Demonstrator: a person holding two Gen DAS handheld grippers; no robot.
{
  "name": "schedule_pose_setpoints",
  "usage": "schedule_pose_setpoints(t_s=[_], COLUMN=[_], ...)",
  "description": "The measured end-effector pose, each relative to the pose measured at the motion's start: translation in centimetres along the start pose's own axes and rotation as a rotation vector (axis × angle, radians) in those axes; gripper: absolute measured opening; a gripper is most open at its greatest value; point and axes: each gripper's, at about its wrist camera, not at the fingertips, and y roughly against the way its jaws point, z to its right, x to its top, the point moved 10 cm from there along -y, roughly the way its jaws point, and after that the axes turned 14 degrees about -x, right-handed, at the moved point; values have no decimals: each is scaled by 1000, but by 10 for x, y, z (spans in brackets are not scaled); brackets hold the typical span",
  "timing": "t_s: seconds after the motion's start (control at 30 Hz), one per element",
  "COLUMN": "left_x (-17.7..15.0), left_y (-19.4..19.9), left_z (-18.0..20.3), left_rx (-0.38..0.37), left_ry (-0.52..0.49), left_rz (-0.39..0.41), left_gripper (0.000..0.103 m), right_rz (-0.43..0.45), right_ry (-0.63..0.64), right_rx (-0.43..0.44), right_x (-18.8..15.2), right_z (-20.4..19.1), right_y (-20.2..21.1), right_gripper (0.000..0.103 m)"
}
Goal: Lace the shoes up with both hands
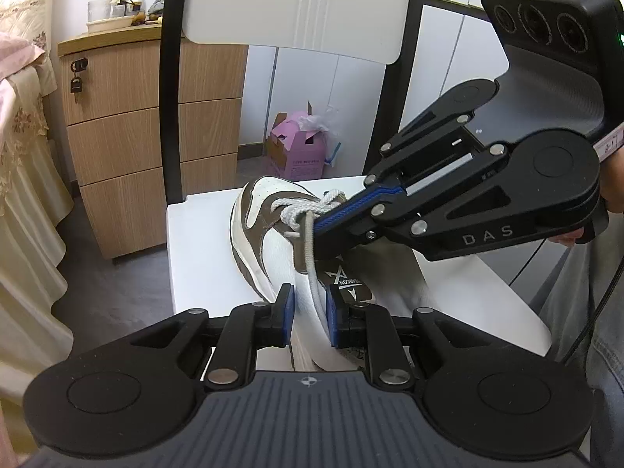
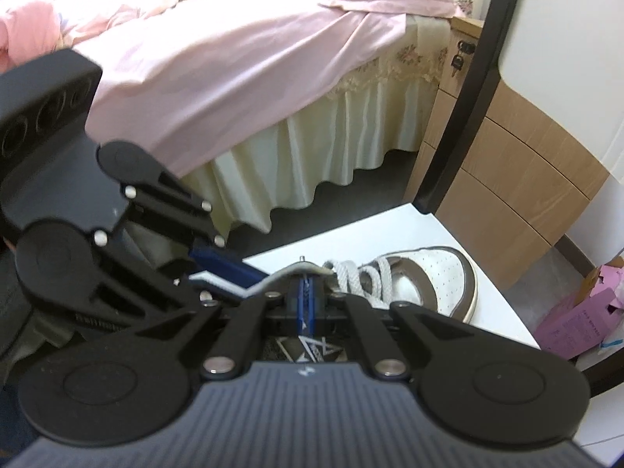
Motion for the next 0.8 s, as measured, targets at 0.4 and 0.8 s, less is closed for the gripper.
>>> schedule_pose_setpoints(t_s=[0.4,0.8], left_x=[0,-1], left_y=[-1,-1], left_z=[-1,1], left_rx=[-14,-6], left_ry=[-1,-38], left_rz=[1,-7], left_gripper=[21,21], right_rz=[7,-9], right_ry=[73,113], right_rx=[-14,-71], right_x=[-5,-9], right_z=[-2,-1], right_y=[4,1], right_gripper=[19,3])
